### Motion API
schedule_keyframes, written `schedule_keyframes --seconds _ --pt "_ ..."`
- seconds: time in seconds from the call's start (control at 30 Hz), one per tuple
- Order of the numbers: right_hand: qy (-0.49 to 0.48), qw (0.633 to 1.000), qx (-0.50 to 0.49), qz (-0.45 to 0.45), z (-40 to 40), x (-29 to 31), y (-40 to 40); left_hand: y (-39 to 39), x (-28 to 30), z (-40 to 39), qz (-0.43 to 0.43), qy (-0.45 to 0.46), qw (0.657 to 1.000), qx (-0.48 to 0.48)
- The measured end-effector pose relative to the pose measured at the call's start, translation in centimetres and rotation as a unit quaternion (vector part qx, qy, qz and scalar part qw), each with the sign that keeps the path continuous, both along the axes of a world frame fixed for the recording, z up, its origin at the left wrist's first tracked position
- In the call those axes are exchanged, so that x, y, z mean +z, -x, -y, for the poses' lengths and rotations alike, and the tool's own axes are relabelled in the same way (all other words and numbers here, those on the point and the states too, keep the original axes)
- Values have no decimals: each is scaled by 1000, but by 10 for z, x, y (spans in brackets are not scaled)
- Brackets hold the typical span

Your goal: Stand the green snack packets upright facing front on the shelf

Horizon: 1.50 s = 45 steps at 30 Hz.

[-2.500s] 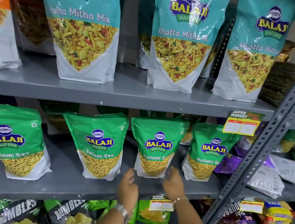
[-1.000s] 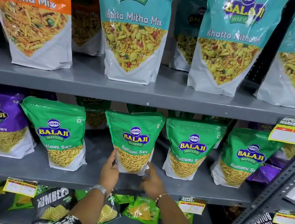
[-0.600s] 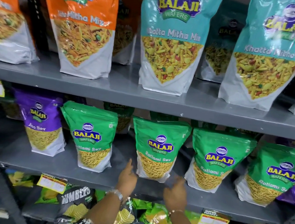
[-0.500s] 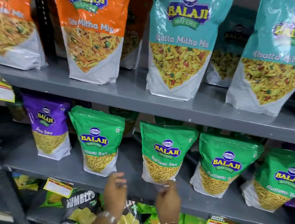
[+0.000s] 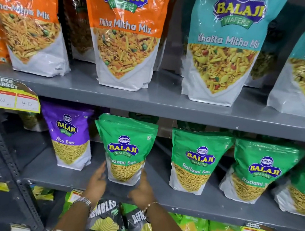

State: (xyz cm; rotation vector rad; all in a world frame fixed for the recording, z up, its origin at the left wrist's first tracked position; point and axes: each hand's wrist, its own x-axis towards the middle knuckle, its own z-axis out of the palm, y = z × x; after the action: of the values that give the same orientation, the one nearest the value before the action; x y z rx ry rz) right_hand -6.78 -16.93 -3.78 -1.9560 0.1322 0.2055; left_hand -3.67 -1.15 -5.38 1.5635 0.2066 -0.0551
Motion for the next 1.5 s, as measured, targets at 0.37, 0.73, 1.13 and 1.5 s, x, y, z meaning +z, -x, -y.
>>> schedule_keyframes --seconds 0.37,0.73,1.13,1.5 --pt "41 997 -64 -17 9 5 -3 -22 -35 19 27 14 998 -46" --pt "65 996 -29 -46 17 4 -14 -27 -35 18 24 -32 998 -46" --pt "75 995 -15 -62 19 6 -18 -32 -41 16 15 -17 999 -48" --pt "43 996 8 -81 39 -4 28 -4 -30 16 24 -67 997 -27"
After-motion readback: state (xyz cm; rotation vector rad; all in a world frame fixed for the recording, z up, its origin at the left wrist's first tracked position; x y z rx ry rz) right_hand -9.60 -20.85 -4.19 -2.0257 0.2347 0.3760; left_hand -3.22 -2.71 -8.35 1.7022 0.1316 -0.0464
